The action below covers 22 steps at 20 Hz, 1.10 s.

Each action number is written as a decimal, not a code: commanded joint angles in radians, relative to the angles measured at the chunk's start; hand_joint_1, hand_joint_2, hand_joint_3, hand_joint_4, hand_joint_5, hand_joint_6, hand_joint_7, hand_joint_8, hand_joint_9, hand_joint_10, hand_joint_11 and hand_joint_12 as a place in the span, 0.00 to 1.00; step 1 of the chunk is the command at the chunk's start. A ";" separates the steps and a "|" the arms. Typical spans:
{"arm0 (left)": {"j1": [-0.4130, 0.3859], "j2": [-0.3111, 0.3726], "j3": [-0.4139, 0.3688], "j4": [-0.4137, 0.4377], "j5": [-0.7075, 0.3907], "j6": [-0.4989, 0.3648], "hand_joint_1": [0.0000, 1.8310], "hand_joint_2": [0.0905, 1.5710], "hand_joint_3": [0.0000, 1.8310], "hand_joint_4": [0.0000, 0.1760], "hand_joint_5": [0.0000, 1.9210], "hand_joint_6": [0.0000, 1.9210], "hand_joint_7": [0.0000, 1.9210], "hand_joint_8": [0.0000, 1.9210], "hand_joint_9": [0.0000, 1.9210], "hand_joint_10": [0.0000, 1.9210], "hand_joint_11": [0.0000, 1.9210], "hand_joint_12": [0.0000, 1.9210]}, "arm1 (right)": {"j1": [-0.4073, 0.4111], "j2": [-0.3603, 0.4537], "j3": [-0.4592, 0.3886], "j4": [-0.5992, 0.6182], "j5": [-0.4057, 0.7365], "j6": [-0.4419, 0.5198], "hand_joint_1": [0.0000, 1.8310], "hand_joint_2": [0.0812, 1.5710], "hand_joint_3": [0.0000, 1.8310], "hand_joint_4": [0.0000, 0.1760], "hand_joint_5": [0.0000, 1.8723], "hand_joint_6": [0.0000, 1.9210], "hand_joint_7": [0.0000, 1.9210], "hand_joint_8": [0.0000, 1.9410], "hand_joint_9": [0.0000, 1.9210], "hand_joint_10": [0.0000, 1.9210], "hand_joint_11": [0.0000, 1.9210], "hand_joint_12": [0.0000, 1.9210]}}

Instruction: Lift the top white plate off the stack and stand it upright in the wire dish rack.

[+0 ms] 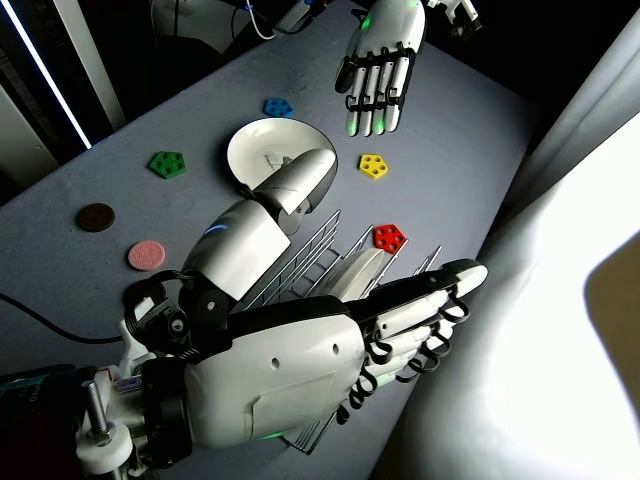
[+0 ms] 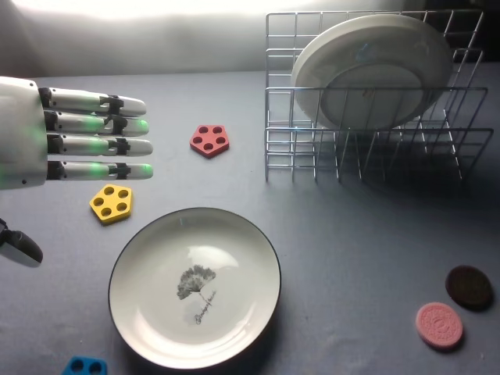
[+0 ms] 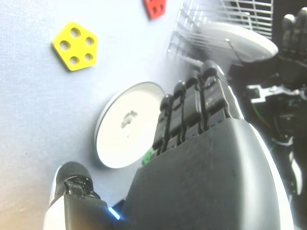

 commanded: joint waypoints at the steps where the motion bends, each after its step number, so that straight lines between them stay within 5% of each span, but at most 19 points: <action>1: -0.026 0.010 -0.005 -0.068 -0.055 0.001 0.09 0.56 0.00 0.00 0.03 0.00 0.03 0.00 0.03 0.00 0.00 0.05 | 0.017 0.017 0.009 0.084 0.063 0.010 0.19 0.53 0.00 1.00 0.03 0.00 0.01 0.00 0.00 0.00 0.00 0.25; 8: -0.028 0.010 -0.005 -0.067 -0.055 0.000 0.10 0.56 0.00 0.00 0.03 0.00 0.03 0.00 0.03 0.00 0.01 0.05 | 0.039 0.015 0.022 0.091 0.065 0.003 0.18 0.52 0.00 1.00 0.03 0.00 0.00 0.00 0.00 0.00 0.00 0.09; 22: -0.031 0.013 -0.009 -0.063 -0.056 0.000 0.08 0.57 0.00 0.00 0.04 0.00 0.04 0.01 0.03 0.00 0.01 0.06 | 0.099 0.014 -0.001 0.065 0.066 -0.020 0.20 0.52 0.00 1.00 0.05 0.00 0.01 0.00 0.00 0.00 0.01 0.13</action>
